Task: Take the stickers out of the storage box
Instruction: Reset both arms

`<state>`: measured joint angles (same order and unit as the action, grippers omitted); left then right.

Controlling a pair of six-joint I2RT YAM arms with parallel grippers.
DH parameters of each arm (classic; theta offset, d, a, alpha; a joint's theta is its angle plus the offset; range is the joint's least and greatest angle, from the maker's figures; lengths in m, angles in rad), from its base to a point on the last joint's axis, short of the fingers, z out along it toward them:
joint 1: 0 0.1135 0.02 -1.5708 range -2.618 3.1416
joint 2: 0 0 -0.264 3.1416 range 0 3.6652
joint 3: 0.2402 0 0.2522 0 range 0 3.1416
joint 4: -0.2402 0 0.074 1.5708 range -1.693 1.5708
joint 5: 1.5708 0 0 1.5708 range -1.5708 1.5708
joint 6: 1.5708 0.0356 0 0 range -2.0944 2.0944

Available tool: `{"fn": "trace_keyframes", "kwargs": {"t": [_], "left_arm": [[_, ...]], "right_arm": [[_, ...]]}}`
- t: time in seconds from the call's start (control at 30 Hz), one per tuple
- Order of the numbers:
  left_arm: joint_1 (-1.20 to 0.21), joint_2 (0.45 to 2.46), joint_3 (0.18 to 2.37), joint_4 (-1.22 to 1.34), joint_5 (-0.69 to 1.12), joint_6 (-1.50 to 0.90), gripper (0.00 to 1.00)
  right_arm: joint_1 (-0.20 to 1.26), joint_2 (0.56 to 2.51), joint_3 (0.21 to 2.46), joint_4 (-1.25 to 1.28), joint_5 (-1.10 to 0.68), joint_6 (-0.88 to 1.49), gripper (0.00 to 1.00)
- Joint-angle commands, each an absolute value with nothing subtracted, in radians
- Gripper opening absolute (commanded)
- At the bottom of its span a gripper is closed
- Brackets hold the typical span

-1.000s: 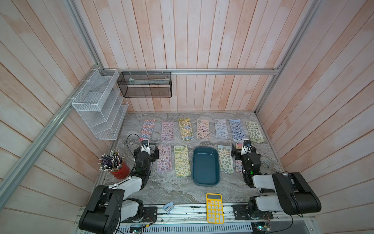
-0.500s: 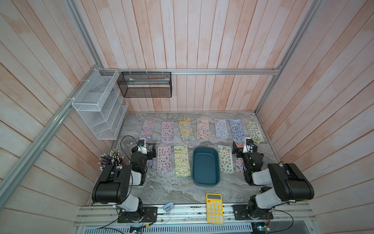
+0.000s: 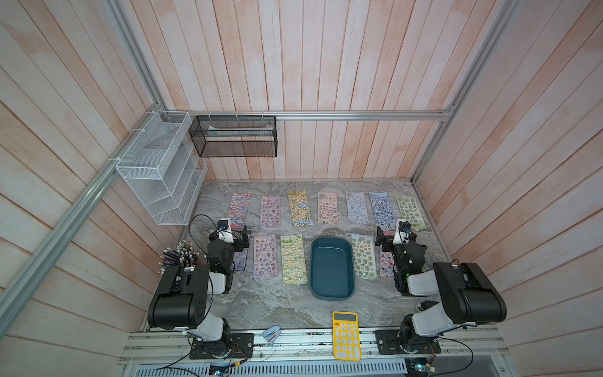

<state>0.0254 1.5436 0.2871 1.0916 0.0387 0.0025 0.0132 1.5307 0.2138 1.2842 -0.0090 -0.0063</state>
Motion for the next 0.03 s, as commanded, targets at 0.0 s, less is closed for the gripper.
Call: {"fn": "trace_keyframes", "kwargs": {"t": [0.0], "left_arm": [[0.028,1.542,0.296,1.089,0.053,-0.009,1.00]], "right_arm": [[0.008,1.539,0.226,1.282,-0.026,0.007,0.99]]}}
